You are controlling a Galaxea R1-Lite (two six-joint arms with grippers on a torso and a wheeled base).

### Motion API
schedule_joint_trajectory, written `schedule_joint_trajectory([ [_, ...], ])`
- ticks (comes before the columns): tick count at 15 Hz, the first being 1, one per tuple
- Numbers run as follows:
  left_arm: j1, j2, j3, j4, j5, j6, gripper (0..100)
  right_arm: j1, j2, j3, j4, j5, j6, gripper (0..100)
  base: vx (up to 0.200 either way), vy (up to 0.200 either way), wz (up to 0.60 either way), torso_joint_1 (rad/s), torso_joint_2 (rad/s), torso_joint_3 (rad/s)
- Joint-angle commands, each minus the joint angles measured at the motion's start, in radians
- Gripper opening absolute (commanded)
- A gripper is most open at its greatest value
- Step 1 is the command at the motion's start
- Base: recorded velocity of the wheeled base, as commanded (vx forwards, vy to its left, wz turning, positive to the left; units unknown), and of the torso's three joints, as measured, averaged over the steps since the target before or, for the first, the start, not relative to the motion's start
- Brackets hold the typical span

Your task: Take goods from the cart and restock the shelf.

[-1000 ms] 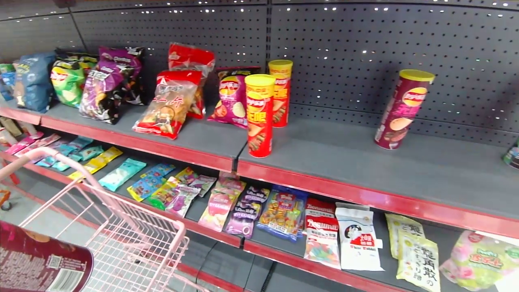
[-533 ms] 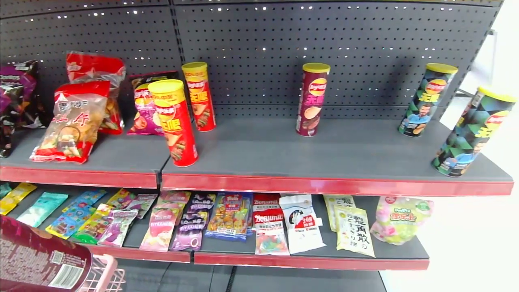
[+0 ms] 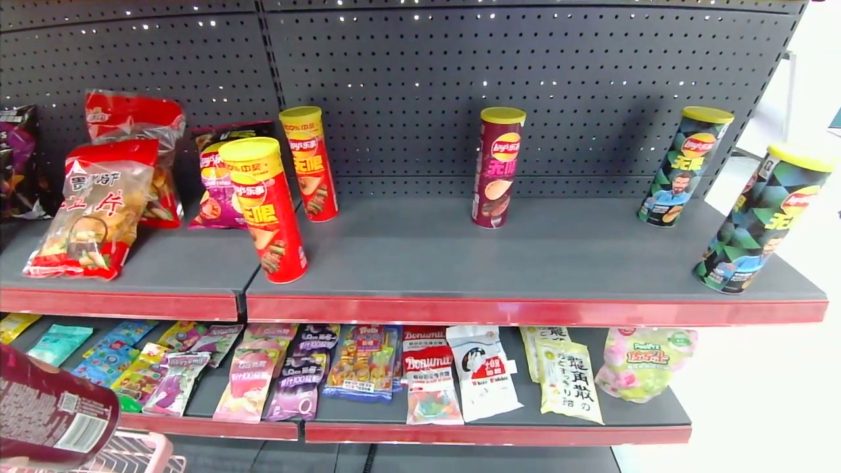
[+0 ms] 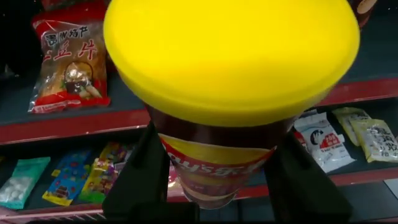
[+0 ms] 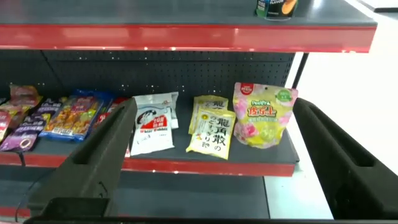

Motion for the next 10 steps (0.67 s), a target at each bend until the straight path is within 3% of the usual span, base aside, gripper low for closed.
schedule_joint_trajectory([
  [1, 0.0, 0.0, 0.0, 0.001, -0.001, 0.0, 0, 0.001, 0.001, 0.0, -0.001, 0.0, 0.0, 100, 0.2, 0.0, 0.0, 0.012, 0.01, -0.002],
  [2, 0.0, -0.001, -0.003, -0.002, -0.003, 0.008, 0, 0.001, 0.001, 0.0, -0.001, 0.0, -0.003, 100, 0.2, 0.0, 0.0, 0.012, 0.01, -0.002],
  [6, -0.009, -0.093, 0.023, 0.005, -0.061, 0.013, 0, 0.001, 0.0, 0.0, -0.001, 0.01, -0.006, 100, 0.0, 0.0, 0.0, 0.0, 0.0, 0.0],
  [8, -0.012, -0.123, 0.032, 0.011, -0.081, 0.013, 0, 0.009, 0.02, -0.04, -0.006, 0.086, -0.024, 100, 0.0, 0.0, 0.0, 0.0, 0.0, 0.0],
  [10, -0.029, -0.113, 0.008, 0.028, -0.133, 0.003, 0, 0.023, 0.449, -0.42, -0.015, 0.149, 0.019, 100, 0.0, 0.0, 0.0, 0.0, 0.0, 0.0],
])
